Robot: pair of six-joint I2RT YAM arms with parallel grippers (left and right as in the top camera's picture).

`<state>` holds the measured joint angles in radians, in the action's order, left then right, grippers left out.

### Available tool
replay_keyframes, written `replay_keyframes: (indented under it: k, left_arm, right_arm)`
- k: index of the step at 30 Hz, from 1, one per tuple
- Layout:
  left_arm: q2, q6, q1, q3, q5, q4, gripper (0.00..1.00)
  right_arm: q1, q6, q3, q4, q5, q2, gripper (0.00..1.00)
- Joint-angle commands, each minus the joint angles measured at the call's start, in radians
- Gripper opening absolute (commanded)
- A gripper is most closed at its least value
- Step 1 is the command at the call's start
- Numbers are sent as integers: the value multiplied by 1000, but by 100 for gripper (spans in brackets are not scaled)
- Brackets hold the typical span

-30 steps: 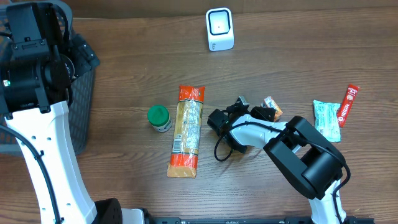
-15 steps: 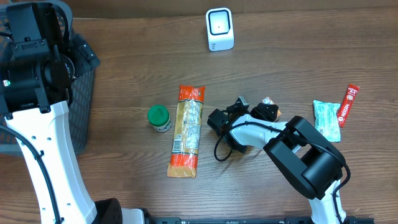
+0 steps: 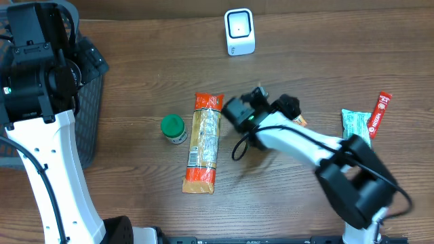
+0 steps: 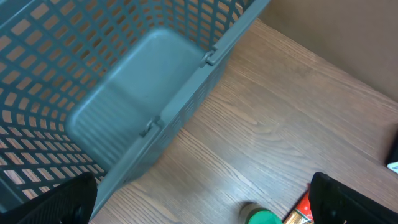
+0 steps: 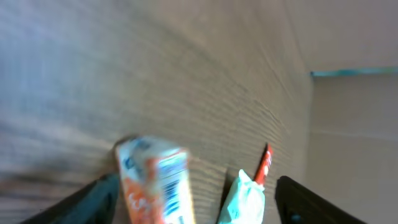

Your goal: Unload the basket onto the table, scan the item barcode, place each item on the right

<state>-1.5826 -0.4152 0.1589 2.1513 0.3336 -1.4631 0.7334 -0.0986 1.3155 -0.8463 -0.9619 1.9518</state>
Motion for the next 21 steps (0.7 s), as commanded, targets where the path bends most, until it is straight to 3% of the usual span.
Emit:
replay_keyframes:
  k: [1,4,6,12,16,21]
  left_arm:
    - [-7,9,4,11,13,1,100]
    - [-7,9,4,11,13,0,100]
    - [-7,9,4,11,13,1,100]
    - [-7,9,4,11,13,1,100]
    - [-7,9,4,11,13,1,99]
    - [-7,9,5,11,13,1,99]
  right_arm:
    - [-60,-9,43,2,153,-111,87]
    - [-134,-5,43,-6,360,-150,98]
    - [-199,-2,43,-29,513,-155,100]
    - [-400,11,33,-111,849,-154,100]
    - [-480,153,33,-138,1058,-155,96]
    - [-504,186,33,-135,1086,-155,95]
